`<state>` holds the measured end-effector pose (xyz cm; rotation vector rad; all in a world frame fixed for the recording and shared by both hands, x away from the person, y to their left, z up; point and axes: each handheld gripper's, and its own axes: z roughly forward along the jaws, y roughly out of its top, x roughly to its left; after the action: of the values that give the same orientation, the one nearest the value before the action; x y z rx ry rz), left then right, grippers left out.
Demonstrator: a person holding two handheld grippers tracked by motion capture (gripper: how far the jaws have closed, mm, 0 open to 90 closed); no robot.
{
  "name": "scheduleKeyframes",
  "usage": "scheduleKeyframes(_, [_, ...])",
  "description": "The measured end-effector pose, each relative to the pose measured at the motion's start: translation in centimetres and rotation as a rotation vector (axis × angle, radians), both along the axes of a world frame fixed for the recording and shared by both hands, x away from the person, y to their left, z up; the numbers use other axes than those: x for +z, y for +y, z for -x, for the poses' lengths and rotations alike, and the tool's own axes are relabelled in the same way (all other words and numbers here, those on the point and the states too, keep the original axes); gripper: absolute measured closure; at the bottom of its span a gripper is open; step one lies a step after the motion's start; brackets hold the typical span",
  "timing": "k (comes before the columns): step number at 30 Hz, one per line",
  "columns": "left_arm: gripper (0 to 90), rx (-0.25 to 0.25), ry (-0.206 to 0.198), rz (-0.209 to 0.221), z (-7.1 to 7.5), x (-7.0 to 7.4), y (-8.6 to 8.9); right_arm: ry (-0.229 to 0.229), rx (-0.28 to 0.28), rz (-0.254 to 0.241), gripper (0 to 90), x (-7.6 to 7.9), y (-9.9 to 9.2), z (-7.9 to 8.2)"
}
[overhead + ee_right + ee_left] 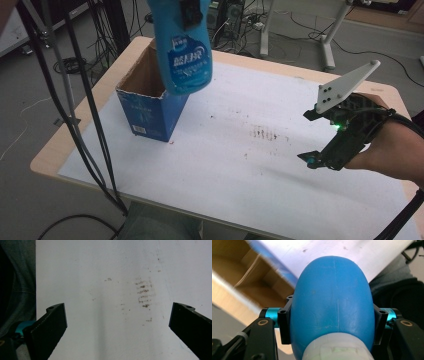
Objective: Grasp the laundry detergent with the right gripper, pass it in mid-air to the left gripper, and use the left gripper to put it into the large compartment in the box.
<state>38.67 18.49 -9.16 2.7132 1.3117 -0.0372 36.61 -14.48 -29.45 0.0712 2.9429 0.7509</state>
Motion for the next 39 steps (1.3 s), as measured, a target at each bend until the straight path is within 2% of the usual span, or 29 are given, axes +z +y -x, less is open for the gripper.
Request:
scheduleKeyframes(2, [38.0,0.044,0.001,-0.007,-0.2,0.1,1.2,0.001,0.001,0.001,0.6,0.0,0.0,0.0])
scheduleKeyframes(3, [38.0,0.044,0.001,-0.007,-0.2,0.1,1.2,0.001,0.001,0.001,0.6,0.0,0.0,0.0])
scheduleKeyframes(4, [38.0,0.105,0.006,-0.017,-0.6,0.0,2.5,-0.004,0.006,-0.001,0.6,0.0,0.0,0.0])
scheduleKeyframes(8, [38.0,0.184,0.0,-0.051,-1.2,-0.4,4.2,-0.008,0.006,0.003,0.6,0.0,0.2,0.2])
scheduleKeyframes(11, [38.0,0.221,-0.003,-0.079,-1.7,-1.0,4.8,-0.013,0.006,0.003,0.6,0.0,0.3,0.3])
scheduleKeyframes(13, [38.1,0.221,-0.003,-0.079,-1.7,-1.0,4.8,-0.014,0.006,0.004,0.6,0.0,0.3,0.3])
scheduleKeyframes(16, [38.1,0.248,0.012,-0.099,-2.6,-2.4,5.1,-0.014,0.004,-0.001,0.7,-0.1,0.3,0.3])
scheduleKeyframes(22, [38.0,0.241,0.039,-0.118,-3.6,-5.0,5.2,-0.008,-0.005,0.005,0.6,-0.3,0.2,0.2])
scheduleKeyframes(31, [38.0,0.218,0.084,-0.127,-5.0,-10.0,5.6,0.005,-0.011,0.007,0.6,-1.1,0.4,-0.1])
scheduleKeyframes(39, [38.0,0.141,0.123,-0.131,-5.7,-14.4,5.7,0.016,-0.013,0.02,0.7,-1.8,0.5,-0.4])
